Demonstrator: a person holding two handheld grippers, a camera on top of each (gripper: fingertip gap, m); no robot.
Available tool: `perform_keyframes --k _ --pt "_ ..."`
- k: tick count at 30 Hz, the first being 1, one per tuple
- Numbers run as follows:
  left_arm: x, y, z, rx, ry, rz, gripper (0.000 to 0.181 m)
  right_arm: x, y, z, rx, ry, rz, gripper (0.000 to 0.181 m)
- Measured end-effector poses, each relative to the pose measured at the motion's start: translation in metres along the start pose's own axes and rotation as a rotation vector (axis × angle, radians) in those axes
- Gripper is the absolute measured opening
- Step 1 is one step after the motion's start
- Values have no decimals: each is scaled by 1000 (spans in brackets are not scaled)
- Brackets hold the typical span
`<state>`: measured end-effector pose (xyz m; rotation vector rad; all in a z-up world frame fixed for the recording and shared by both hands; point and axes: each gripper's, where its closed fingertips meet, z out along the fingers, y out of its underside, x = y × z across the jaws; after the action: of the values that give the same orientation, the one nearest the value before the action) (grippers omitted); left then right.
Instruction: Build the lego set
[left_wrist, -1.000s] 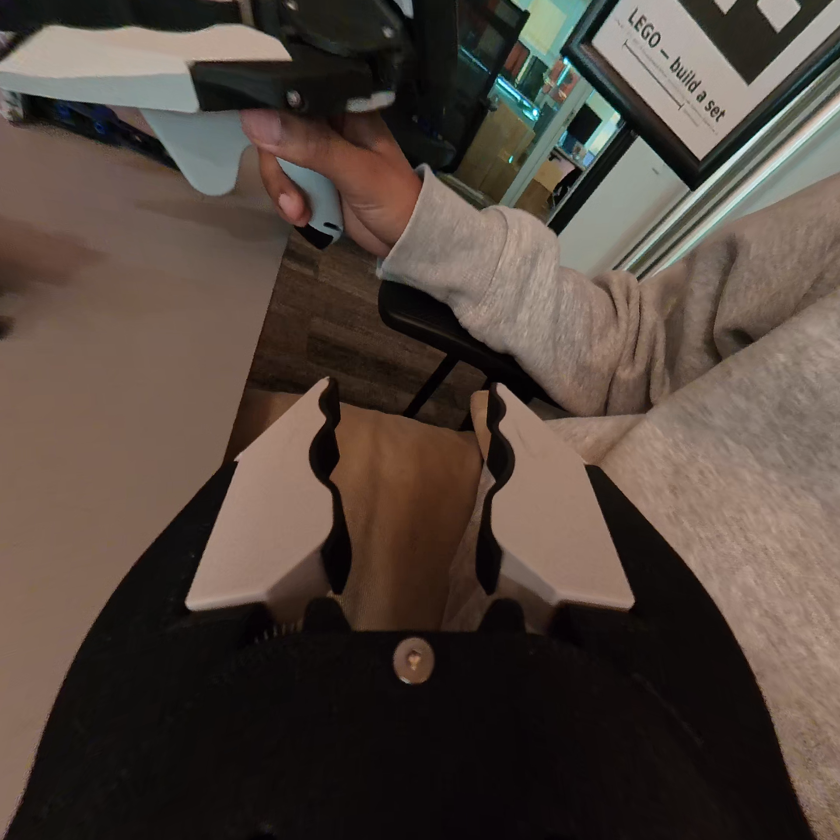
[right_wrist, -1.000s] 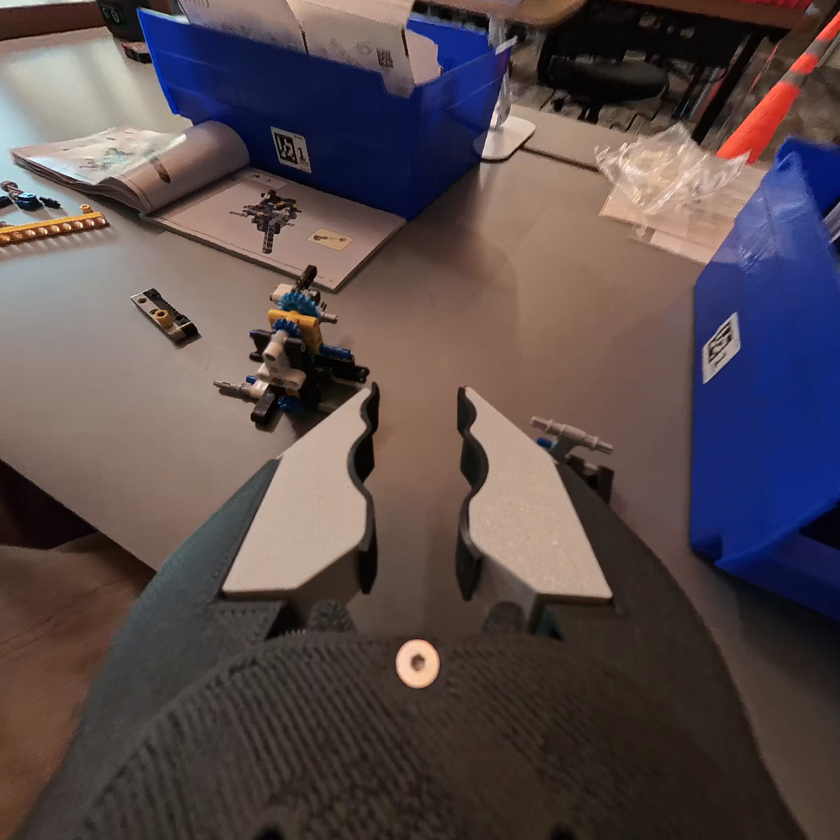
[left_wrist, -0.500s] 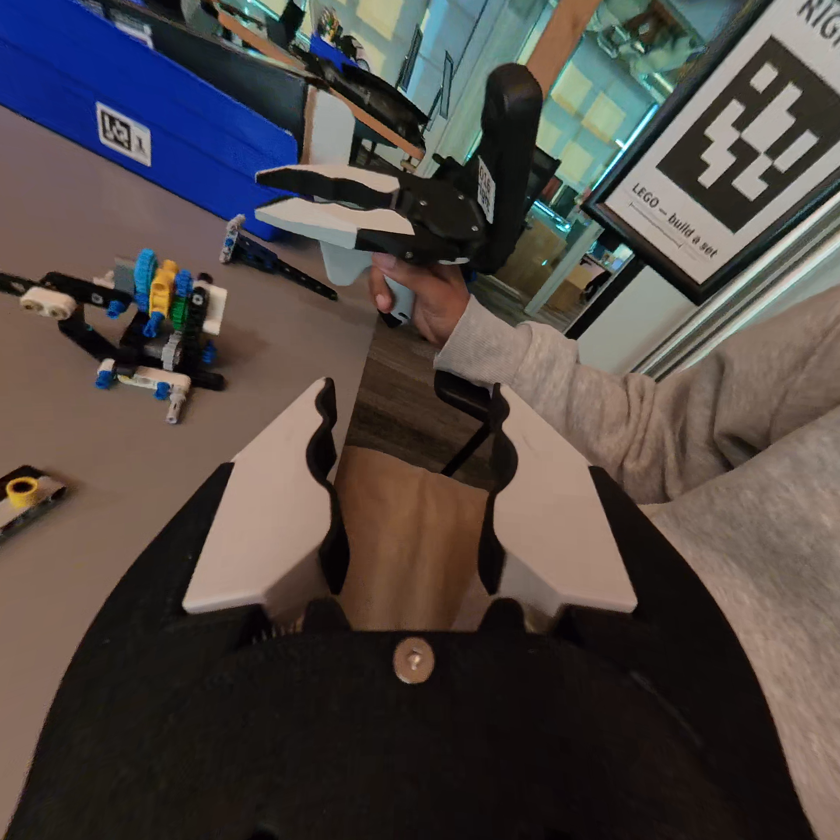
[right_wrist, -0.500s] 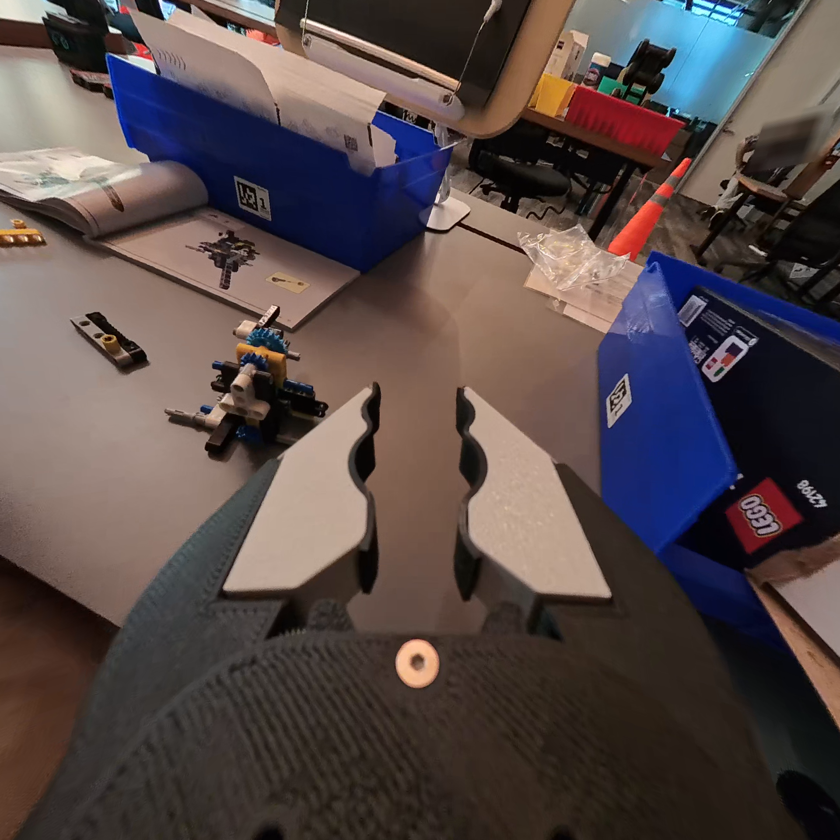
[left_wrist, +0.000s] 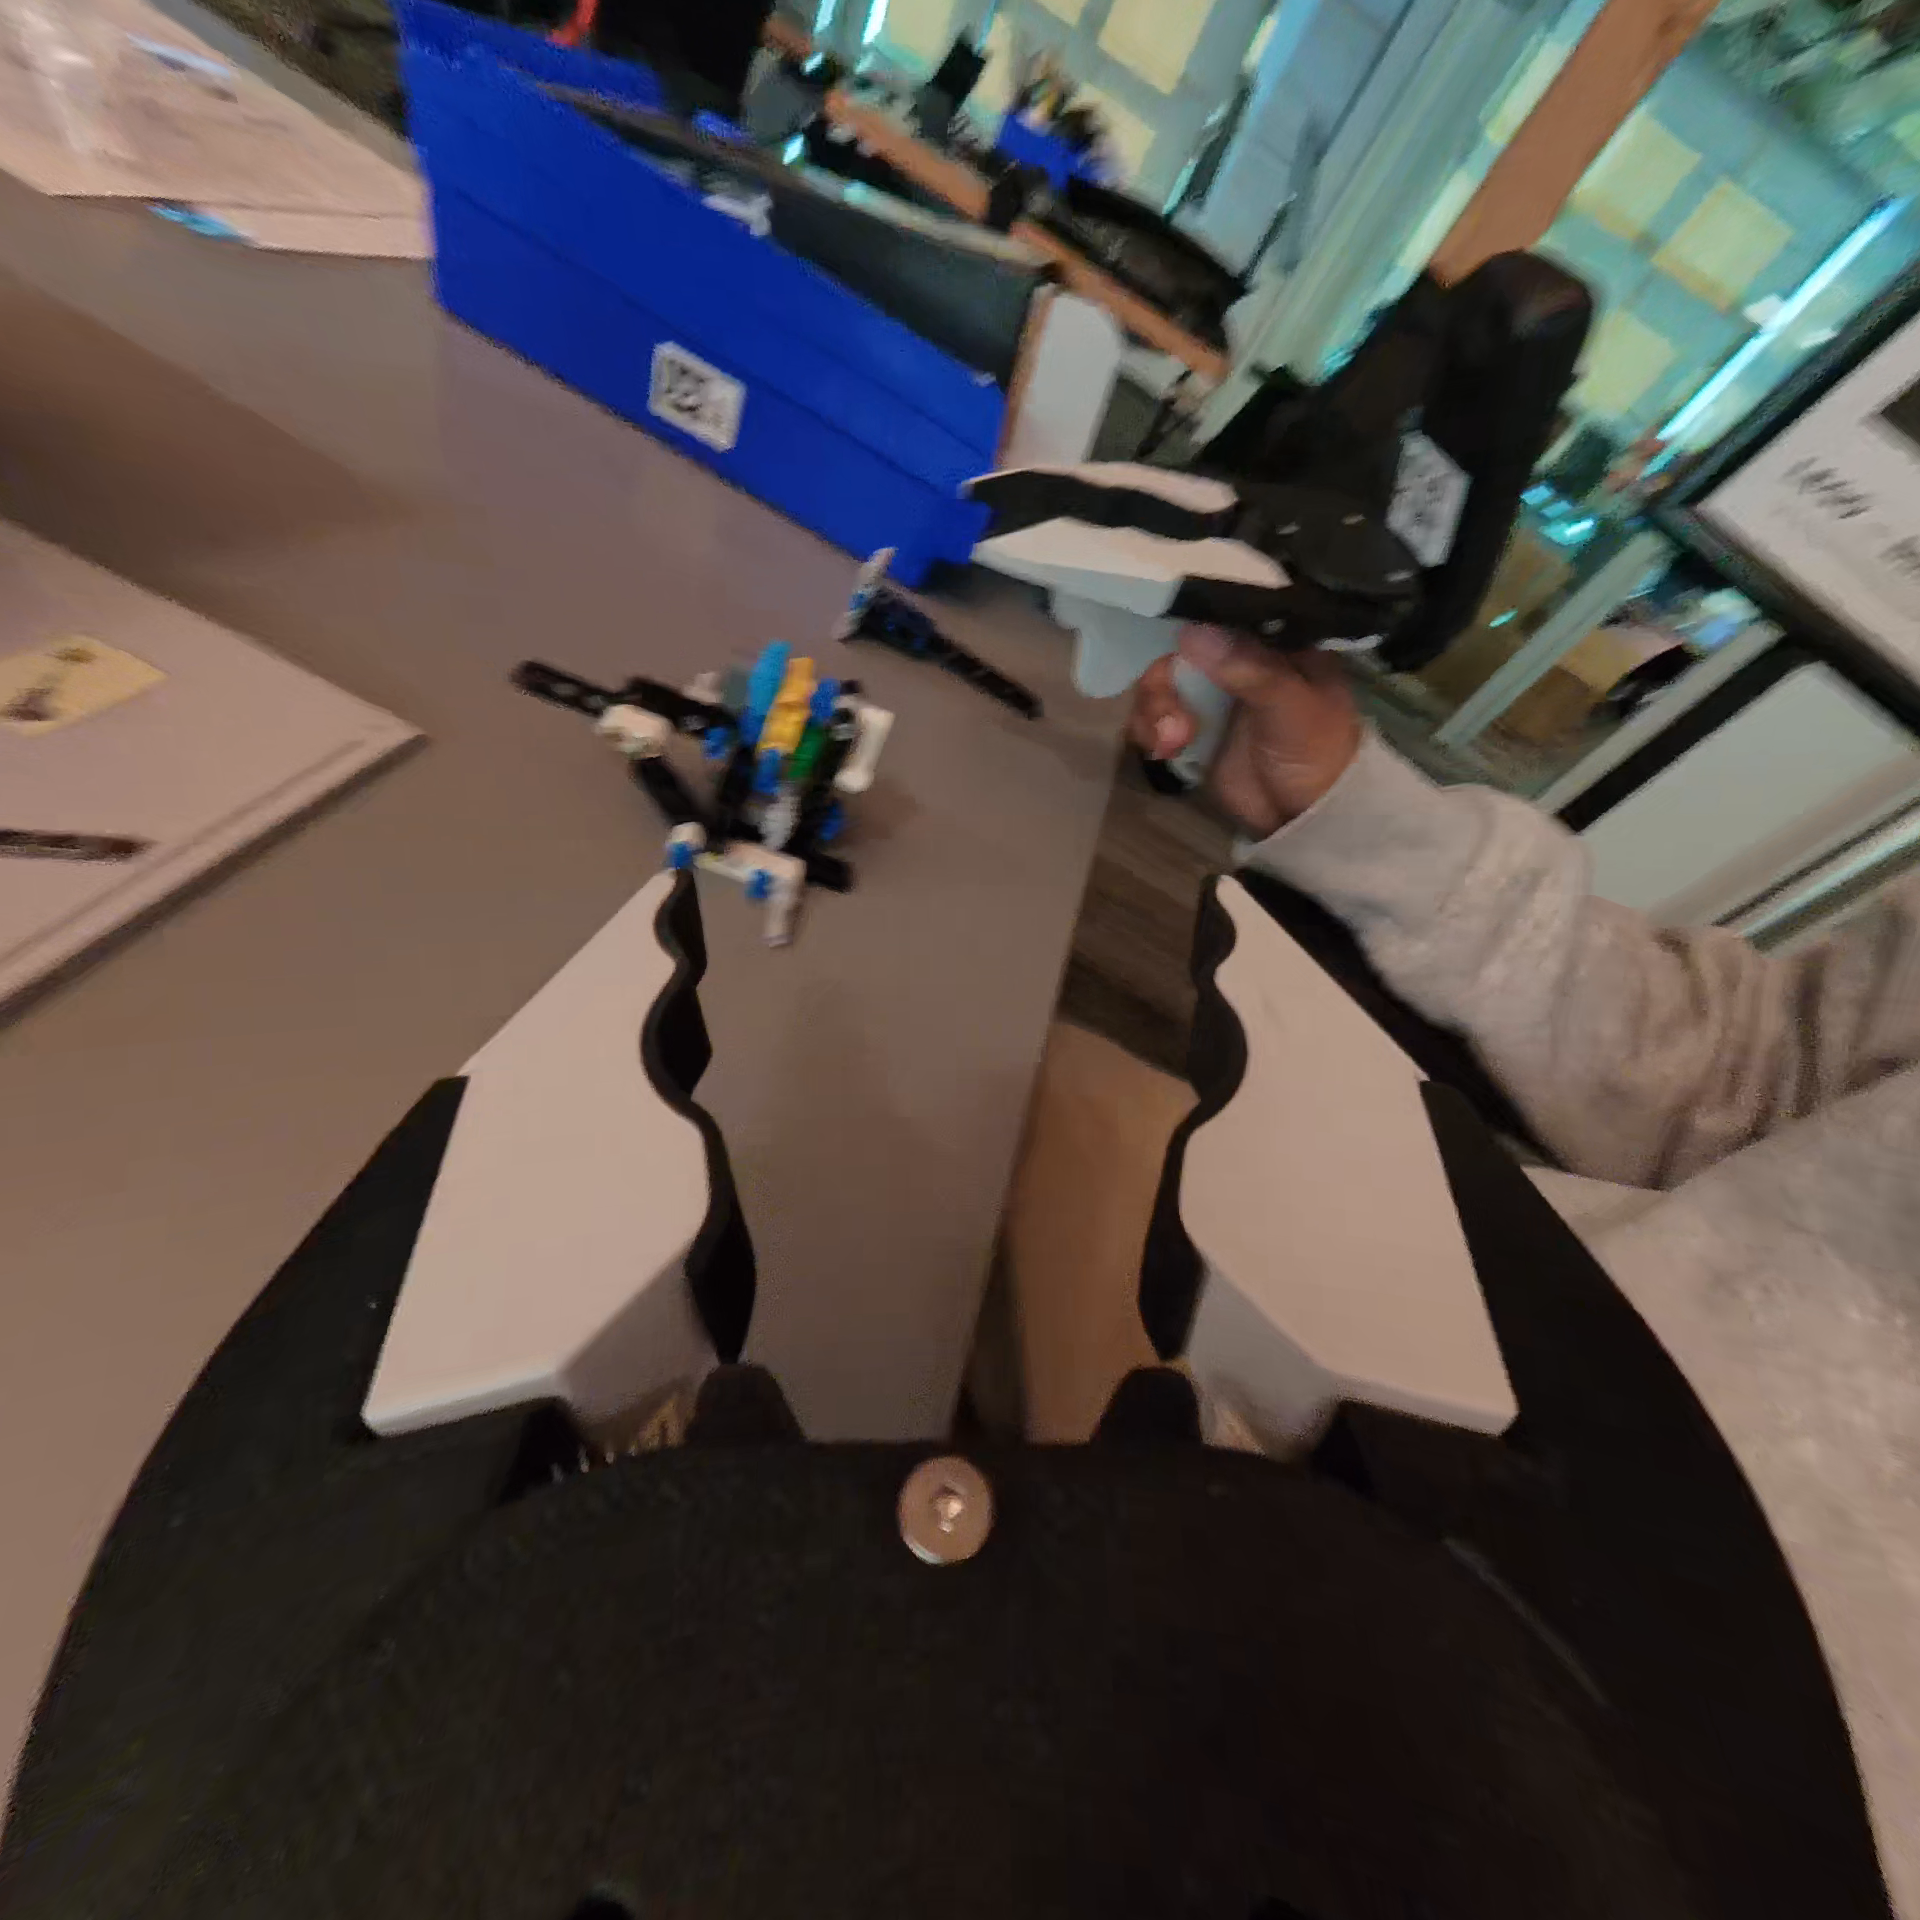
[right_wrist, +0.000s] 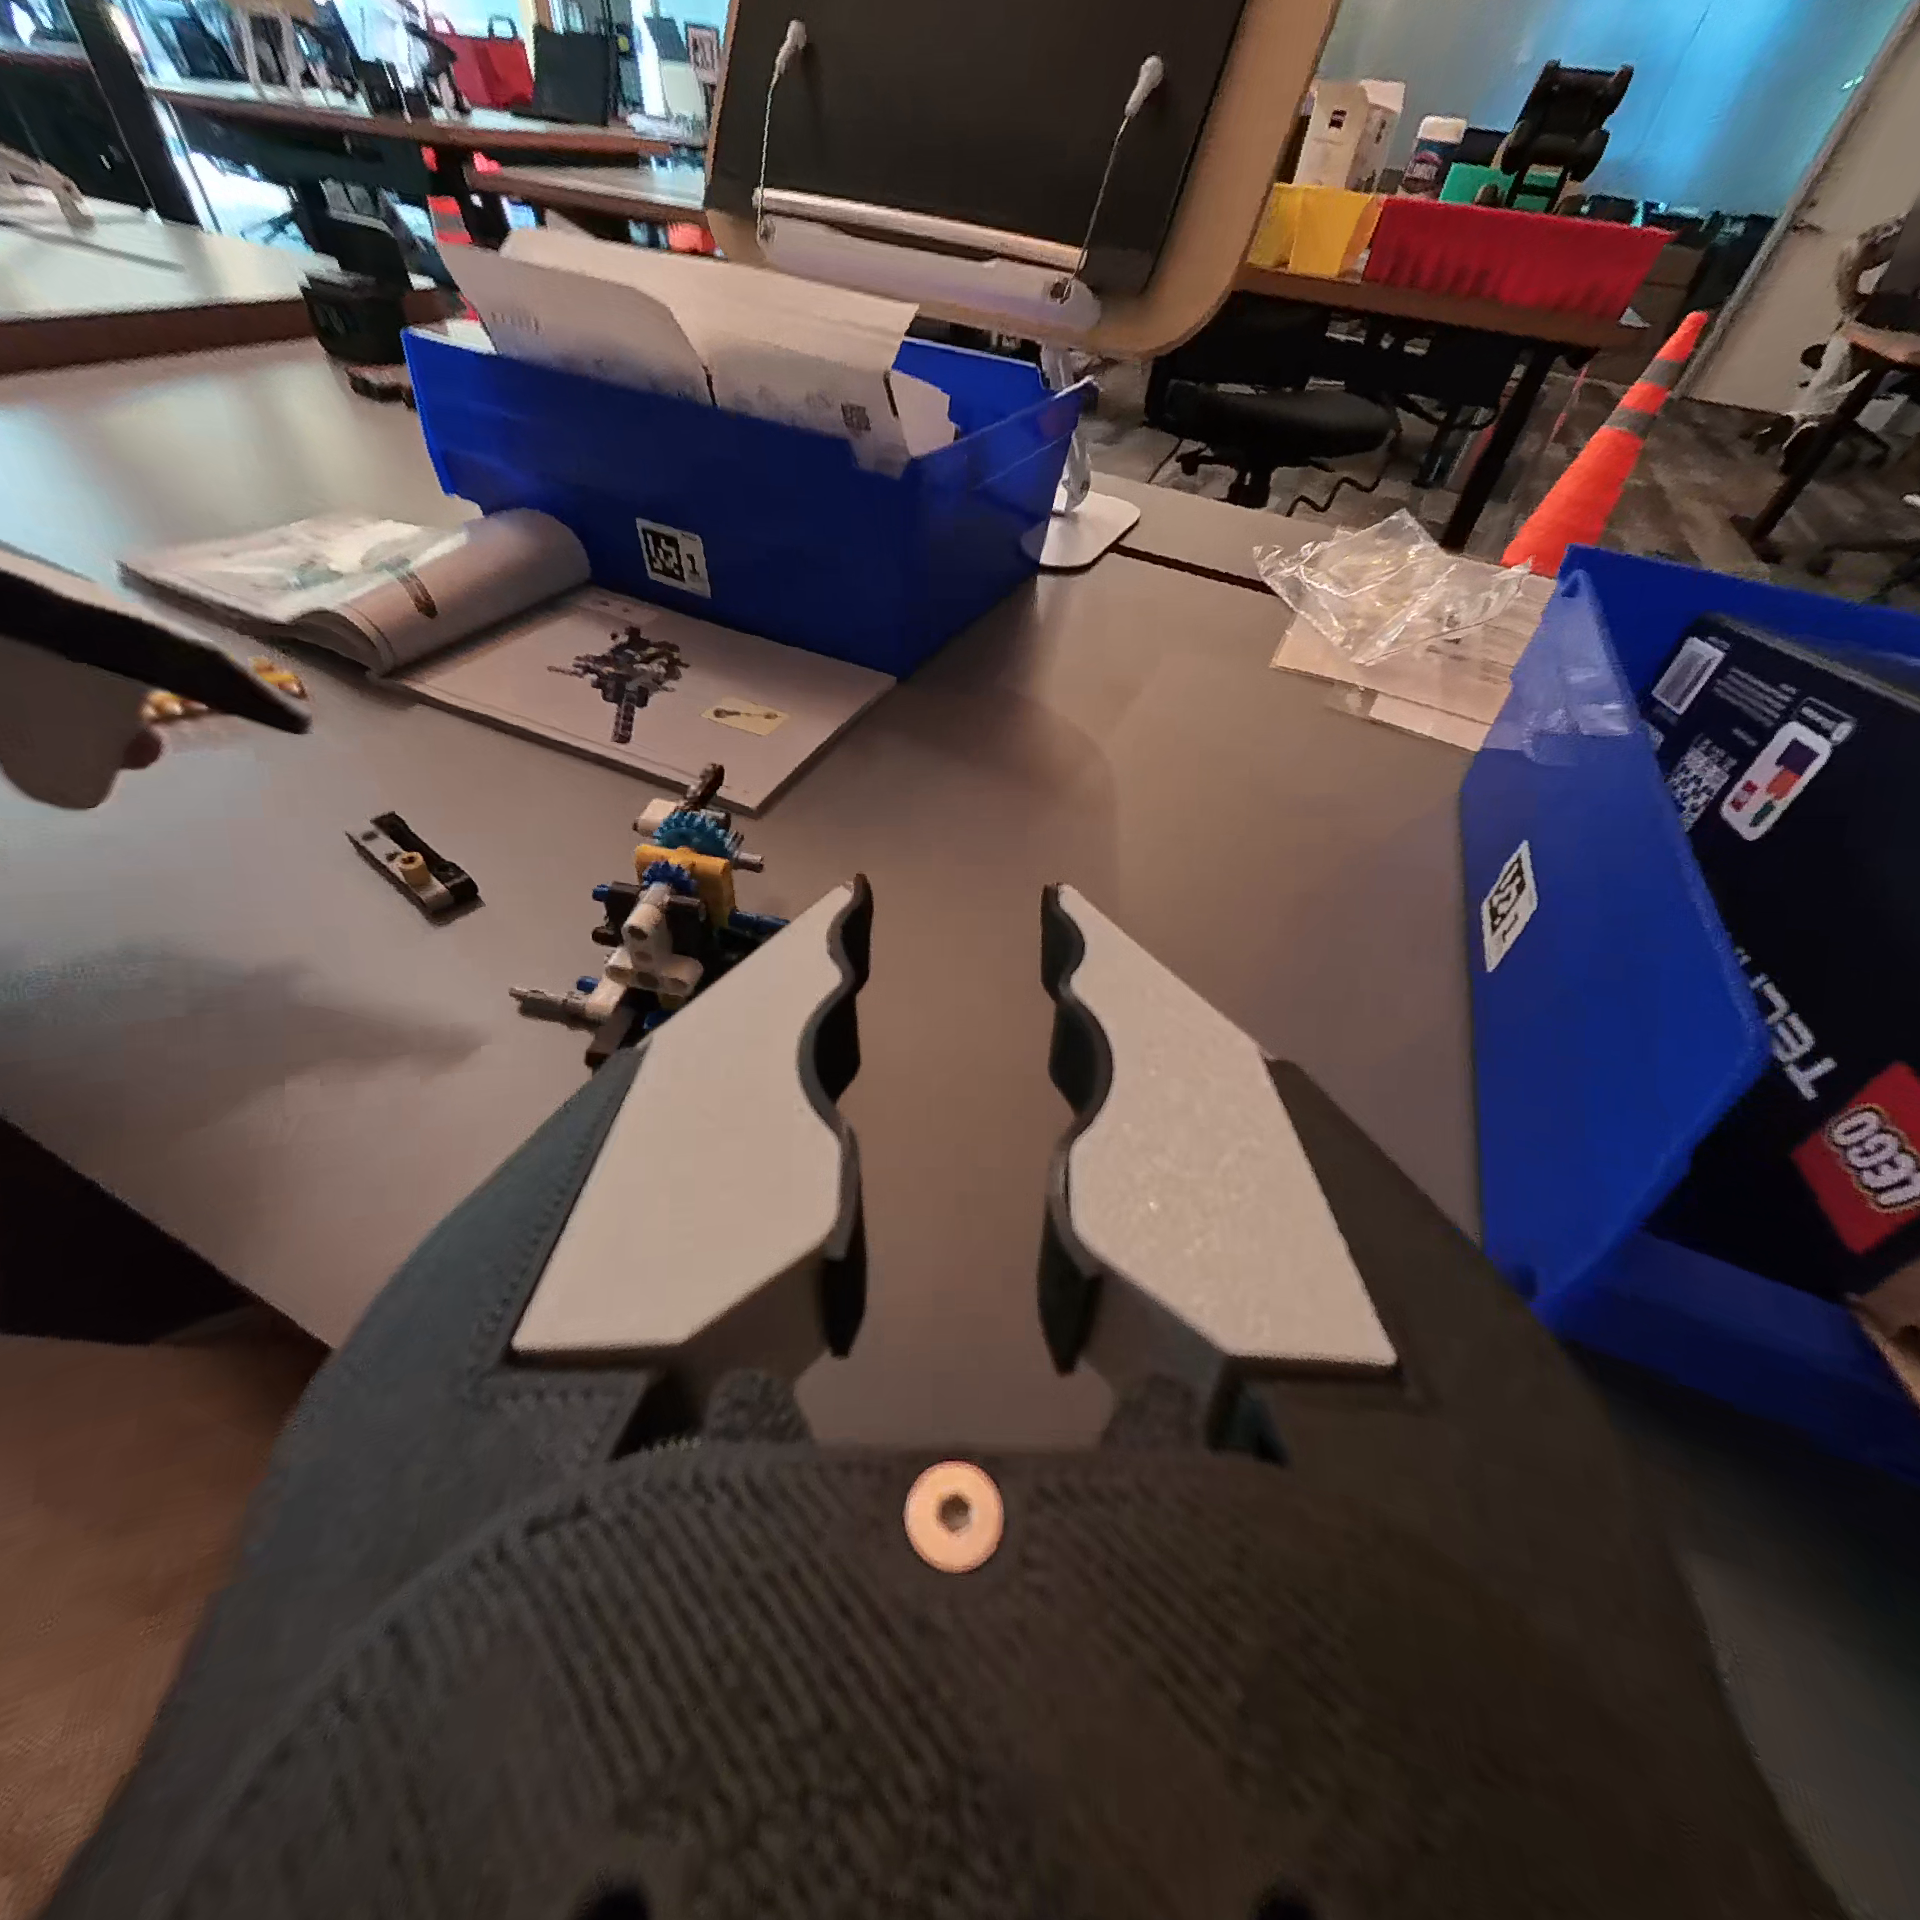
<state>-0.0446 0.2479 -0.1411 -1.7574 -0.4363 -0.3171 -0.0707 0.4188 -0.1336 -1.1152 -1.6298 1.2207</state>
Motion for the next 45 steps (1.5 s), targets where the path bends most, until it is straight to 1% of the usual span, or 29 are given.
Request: perform_keyframes --k 1,4,8,9,11,14,16,18,19,20,21,23,25,28,31,33,35,38,40,42,45 --pt "-11 1 -5 -37 -49 18 96 1 -1 -1 7 -6 16 32" --pt "-46 4 -20 -148 -197 100 86 4 0 -1 9 -11 49 32" --pt "-83 32 -30 -404 -316 183 72 0 0 1 2 -15 41 32" --pt "-89 38 -31 -450 -330 211 69 -1 0 2 -3 -13 31 32" --pt "-100 40 -29 -494 -365 257 68 -3 0 3 -10 -9 12 32" --pt "-106 43 -20 -520 -351 278 58 -5 -1 2 -7 -10 4 32" --pt "-105 53 -16 -573 -335 292 45 -5 -2 0 -5 -6 1 32" --pt "-97 56 -11 -572 -301 307 31 -4 0 -1 -11 -1 -1 32" --pt "-94 58 -11 -580 -291 309 21 -4 1 -2 -14 0 -1 32" --pt "-91 60 -10 -584 -281 313 16 -4 1 -3 -16 1 0 32" --pt "-89 60 -9 -586 -279 312 16 -5 2 -4 -16 -1 -1 32" --pt "-81 62 -7 -580 -242 271 15 -8 2 -6 -15 -16 -8 32" --pt "-69 62 -3 -552 -181 183 15 -17 1 -7 -14 -55 -25 32" --pt "-49 50 3 -455 -68 20 14 -45 4 -7 -32 -186 -66 33" --pt "-21 30 5 -335 126 -200 14 -81 10 -9 -61 -346 -124 34" --pt "-6 23 5 -292 241 -344 14 -96 12 -10 -75 -398 -149 36" --pt "4 17 6 -244 325 -472 13 -101 9 -7 -68 -374 -187 34" --pt "17 2 8 -149 450 -640 13 -104 -6 -5 -8 -297 -249 32" --pt "21 -2 11 -115 478 -693 13 -112 -16 -6 35 -268 -285 32" --pt "22 -4 15 -91 477 -718 13 -123 -24 -6 71 -255 -310 35" --pt "24 -6 18 -54 483 -744 13 -140 -26 -2 78 -256 -316 44"
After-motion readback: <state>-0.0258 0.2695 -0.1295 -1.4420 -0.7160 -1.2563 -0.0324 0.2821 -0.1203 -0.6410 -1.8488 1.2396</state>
